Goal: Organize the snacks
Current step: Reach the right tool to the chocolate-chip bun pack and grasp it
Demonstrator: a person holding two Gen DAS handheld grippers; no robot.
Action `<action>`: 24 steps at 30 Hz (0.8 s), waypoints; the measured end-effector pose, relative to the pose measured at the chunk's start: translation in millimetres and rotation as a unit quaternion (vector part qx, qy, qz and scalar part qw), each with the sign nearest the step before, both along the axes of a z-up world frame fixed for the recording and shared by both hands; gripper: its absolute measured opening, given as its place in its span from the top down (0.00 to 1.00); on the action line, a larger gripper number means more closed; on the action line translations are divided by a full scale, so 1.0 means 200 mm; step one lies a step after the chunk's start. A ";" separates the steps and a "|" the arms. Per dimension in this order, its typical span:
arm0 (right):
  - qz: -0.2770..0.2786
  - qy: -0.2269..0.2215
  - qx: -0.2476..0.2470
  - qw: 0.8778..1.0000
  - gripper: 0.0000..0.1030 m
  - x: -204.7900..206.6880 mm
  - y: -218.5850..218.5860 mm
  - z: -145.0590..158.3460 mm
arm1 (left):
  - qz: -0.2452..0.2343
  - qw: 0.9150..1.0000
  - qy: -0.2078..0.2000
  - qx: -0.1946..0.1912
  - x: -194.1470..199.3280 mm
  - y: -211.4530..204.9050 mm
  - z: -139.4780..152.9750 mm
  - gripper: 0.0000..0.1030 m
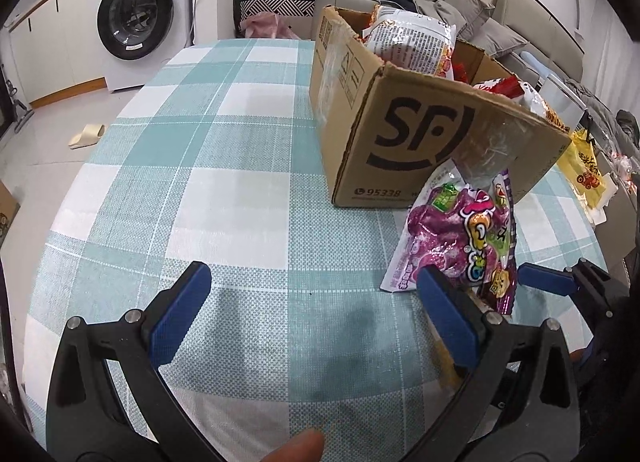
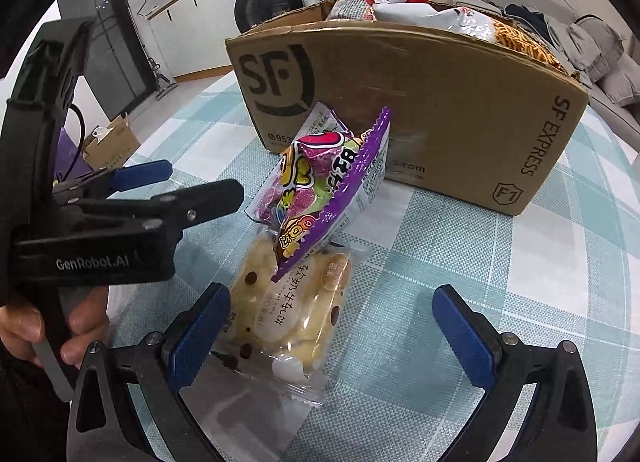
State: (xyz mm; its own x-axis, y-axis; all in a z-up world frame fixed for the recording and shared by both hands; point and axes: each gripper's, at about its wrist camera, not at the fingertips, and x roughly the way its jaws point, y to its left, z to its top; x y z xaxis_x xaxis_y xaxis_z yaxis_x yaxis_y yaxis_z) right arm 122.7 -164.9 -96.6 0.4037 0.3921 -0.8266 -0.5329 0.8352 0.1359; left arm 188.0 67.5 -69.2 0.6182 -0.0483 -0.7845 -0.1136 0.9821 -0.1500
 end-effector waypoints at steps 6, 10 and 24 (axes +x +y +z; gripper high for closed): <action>0.012 0.002 0.009 1.000 0.04 0.01 -0.04 0.01 | 0.004 1.000 0.006 -0.008 -0.01 -0.01 -0.01 0.01; 0.007 0.003 0.017 1.000 0.17 0.03 -0.11 0.03 | -0.002 1.000 0.008 -0.008 -0.02 -0.04 -0.02 0.01; 0.045 0.022 0.053 0.997 0.30 0.03 -0.10 0.04 | 0.003 1.000 0.011 -0.022 -0.02 0.02 -0.04 0.01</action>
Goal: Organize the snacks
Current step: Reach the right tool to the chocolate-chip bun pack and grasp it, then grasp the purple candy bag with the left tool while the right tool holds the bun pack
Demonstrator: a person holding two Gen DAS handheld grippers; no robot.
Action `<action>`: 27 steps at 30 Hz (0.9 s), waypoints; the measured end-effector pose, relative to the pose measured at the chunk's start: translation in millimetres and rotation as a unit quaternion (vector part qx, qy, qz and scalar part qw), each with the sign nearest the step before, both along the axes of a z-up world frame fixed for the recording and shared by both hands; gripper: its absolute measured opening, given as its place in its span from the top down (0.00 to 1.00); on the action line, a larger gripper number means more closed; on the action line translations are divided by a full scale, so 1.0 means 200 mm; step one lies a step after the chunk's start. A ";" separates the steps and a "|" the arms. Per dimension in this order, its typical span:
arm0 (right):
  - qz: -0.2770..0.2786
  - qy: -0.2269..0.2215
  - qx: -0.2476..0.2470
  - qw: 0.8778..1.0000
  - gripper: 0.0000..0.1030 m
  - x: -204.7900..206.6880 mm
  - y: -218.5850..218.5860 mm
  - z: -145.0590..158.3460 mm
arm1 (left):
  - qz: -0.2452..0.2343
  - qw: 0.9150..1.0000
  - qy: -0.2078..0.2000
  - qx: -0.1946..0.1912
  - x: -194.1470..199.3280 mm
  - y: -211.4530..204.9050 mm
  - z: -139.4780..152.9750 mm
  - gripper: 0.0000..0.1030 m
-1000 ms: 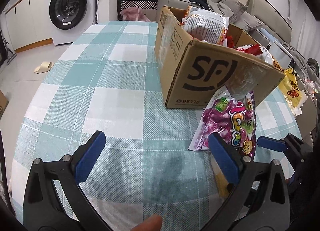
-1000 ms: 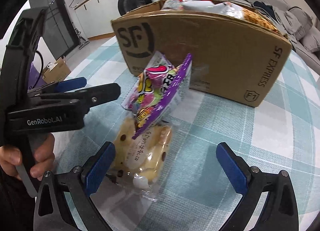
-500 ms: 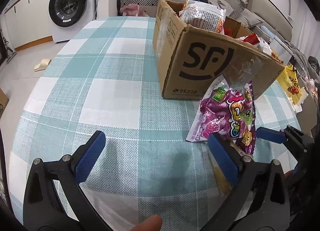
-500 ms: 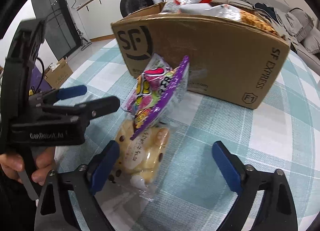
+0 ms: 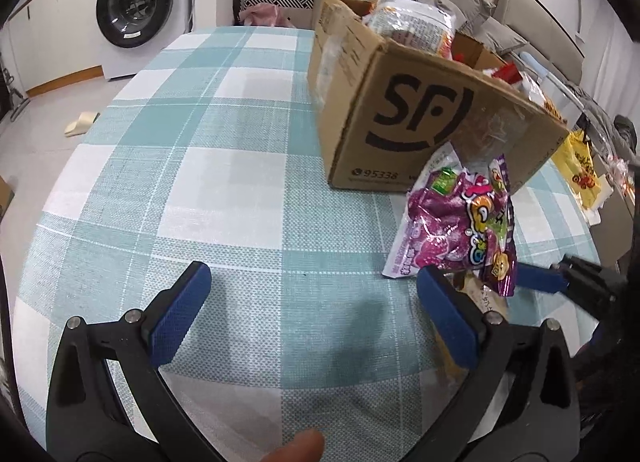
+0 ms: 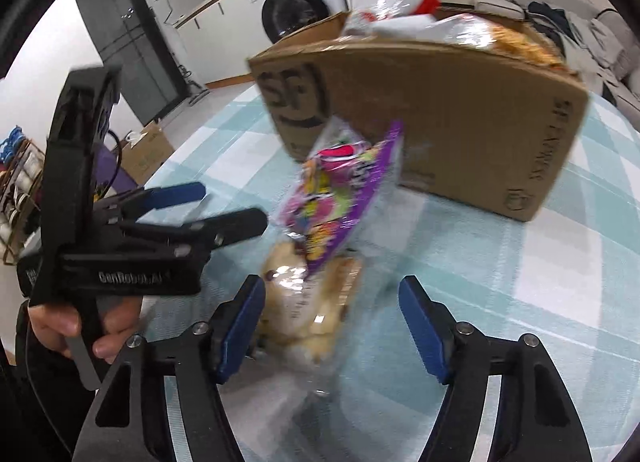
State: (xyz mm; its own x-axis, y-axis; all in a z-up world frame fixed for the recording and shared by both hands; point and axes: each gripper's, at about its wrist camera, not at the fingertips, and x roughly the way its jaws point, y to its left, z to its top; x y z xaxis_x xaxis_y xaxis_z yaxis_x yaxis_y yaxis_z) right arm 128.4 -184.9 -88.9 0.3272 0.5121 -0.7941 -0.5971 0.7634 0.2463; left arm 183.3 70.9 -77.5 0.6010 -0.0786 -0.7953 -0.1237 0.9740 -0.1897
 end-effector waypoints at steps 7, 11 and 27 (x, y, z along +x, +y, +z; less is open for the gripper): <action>0.014 -0.048 -0.060 0.997 0.23 -0.11 0.15 -0.01 | 0.011 1.000 -0.005 -0.004 -0.02 0.06 0.02 0.01; 0.021 -0.064 -0.087 0.994 0.42 -0.12 0.15 -0.01 | 0.006 1.000 -0.006 0.000 -0.03 0.04 0.02 0.01; -0.049 -0.055 -0.028 0.997 0.44 0.03 -0.30 0.13 | -0.039 0.999 -0.009 -0.020 0.03 -0.16 0.07 0.01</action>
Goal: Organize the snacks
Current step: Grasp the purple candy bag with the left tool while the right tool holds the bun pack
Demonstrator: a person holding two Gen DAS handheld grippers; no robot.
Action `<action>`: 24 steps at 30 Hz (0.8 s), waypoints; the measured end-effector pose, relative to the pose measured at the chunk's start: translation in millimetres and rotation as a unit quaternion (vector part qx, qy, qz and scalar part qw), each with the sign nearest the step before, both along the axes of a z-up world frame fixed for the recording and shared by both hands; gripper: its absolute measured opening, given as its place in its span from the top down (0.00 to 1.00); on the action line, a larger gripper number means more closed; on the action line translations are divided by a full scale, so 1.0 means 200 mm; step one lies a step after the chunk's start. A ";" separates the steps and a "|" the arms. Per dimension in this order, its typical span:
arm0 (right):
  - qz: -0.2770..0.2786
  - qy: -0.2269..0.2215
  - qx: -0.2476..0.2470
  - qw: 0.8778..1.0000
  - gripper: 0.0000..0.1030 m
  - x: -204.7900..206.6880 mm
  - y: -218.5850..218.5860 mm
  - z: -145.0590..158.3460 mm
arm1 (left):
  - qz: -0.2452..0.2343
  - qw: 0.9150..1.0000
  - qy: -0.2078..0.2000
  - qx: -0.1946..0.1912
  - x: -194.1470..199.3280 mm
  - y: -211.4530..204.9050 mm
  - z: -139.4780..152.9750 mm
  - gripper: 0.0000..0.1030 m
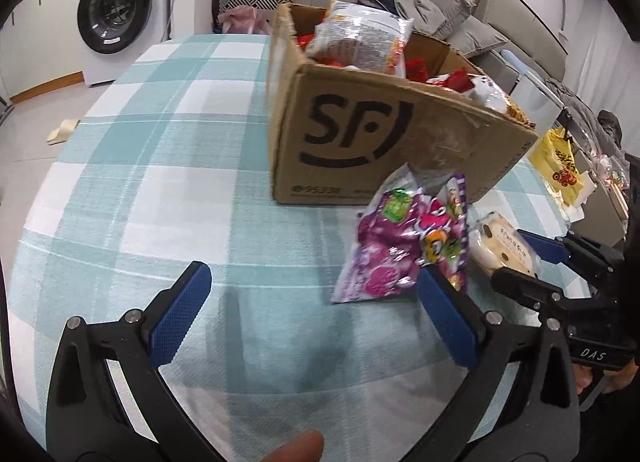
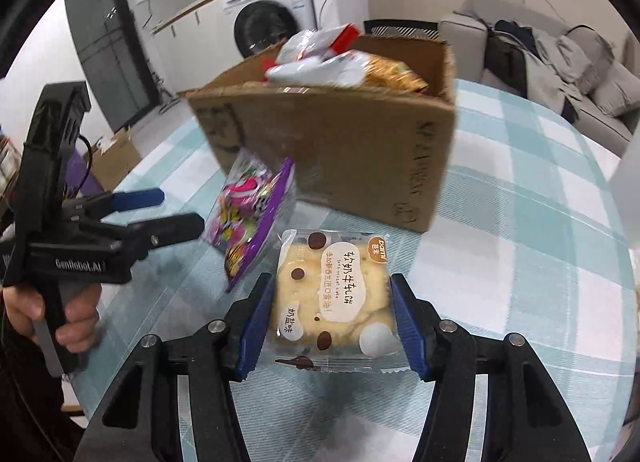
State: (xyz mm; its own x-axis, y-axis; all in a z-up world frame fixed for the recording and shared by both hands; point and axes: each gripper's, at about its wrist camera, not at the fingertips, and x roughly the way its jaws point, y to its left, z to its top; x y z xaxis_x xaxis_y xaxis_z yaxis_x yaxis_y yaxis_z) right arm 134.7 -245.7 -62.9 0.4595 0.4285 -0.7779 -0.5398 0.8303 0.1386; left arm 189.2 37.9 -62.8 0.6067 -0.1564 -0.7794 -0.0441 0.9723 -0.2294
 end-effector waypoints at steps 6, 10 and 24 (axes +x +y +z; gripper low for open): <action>-0.030 -0.009 0.015 0.999 0.44 0.02 -0.08 0.05 | -0.034 0.999 0.004 -0.002 0.06 -0.17 0.01 0.01; -0.040 -0.006 0.020 0.999 0.43 0.03 -0.10 0.05 | -0.059 0.998 0.010 0.019 0.11 -0.29 -0.01 0.01; -0.042 -0.009 0.030 0.999 0.44 0.04 -0.10 0.06 | -0.094 0.995 -0.019 0.033 0.07 -0.37 0.03 0.47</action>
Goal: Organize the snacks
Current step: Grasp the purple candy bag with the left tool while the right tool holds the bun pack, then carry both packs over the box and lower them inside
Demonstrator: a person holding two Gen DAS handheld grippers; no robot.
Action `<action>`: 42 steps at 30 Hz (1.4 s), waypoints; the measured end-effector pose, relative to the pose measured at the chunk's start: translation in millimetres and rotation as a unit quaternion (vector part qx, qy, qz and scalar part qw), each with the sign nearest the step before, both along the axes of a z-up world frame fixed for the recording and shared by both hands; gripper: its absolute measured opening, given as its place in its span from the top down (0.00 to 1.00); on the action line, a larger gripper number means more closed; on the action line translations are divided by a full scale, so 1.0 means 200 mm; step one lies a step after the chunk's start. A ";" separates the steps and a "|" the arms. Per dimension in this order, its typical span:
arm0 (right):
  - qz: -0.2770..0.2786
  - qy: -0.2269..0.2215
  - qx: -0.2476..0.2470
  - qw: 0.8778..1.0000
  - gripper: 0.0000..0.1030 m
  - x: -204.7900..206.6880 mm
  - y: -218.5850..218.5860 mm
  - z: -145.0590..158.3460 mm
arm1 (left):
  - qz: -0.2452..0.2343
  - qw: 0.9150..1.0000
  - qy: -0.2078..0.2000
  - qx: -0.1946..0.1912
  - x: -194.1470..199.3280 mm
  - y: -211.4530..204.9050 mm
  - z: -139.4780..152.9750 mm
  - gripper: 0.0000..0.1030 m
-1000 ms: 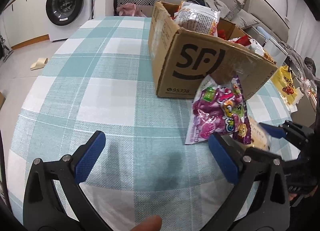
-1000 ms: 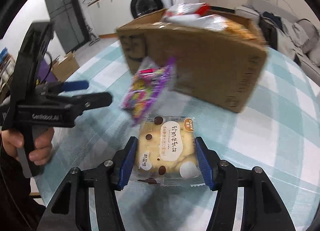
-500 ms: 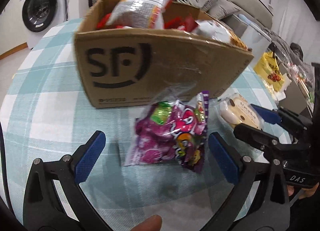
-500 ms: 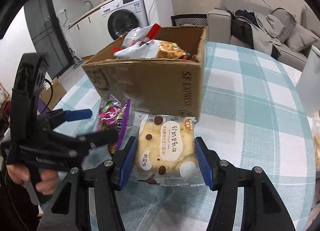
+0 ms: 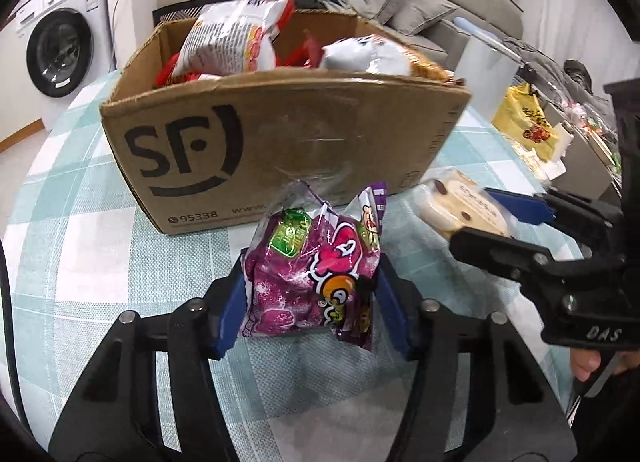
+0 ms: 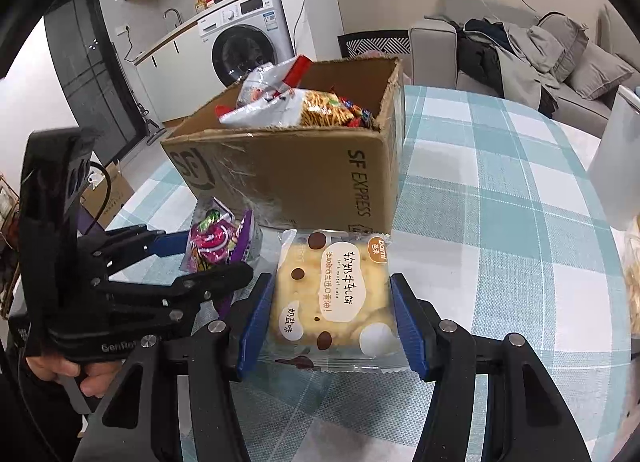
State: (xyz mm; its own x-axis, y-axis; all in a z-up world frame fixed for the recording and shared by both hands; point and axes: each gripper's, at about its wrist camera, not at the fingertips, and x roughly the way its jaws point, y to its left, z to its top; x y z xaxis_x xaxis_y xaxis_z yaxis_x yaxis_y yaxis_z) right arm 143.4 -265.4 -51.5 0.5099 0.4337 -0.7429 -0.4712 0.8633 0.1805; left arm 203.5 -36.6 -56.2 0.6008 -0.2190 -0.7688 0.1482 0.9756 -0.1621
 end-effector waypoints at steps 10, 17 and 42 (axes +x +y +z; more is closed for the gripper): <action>-0.006 -0.039 0.051 0.998 0.44 -0.04 -0.05 0.13 | 0.016 0.998 -0.055 -0.009 -0.15 0.11 0.22 0.47; -0.025 -0.075 0.097 0.992 0.44 -0.07 -0.11 0.24 | 0.032 0.995 -0.096 -0.019 -0.24 0.22 0.41 0.47; -0.056 -0.107 0.122 0.985 0.43 0.11 0.08 0.48 | 0.070 0.985 -0.156 -0.018 0.07 0.36 0.65 0.47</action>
